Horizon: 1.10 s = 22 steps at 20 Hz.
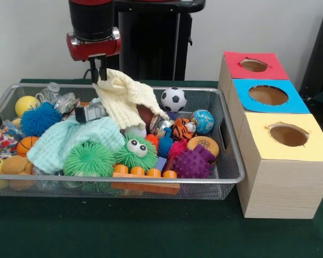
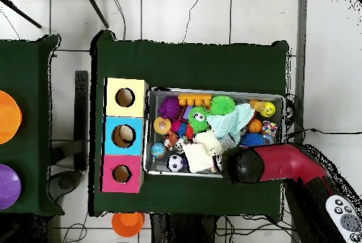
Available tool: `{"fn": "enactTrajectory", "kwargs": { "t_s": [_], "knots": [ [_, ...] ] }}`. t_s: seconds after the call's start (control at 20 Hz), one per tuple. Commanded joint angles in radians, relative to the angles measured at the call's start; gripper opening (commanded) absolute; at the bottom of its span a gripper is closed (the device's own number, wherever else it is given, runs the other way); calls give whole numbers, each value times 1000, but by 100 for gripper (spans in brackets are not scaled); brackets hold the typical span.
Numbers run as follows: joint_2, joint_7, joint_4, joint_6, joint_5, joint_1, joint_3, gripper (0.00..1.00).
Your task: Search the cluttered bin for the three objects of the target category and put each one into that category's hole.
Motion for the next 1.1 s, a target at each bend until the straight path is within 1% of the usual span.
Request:
{"fn": "enactTrajectory", "kwargs": {
  "t_s": [0.05, 0.45, 0.65, 0.75, 0.85, 1.1],
  "knots": [
    [-26, -310, -48, 102, -64, -11, 90, 0],
    [19, -227, -95, 59, -53, 11, 106, 0],
    [31, -229, -102, 73, -51, 15, 109, 0],
    [25, -238, -88, 80, -50, 8, 110, 0],
    [25, -241, -97, 106, -67, 26, 98, 0],
    [18, -242, -76, 102, -66, 27, 98, 0]
  ]
}}
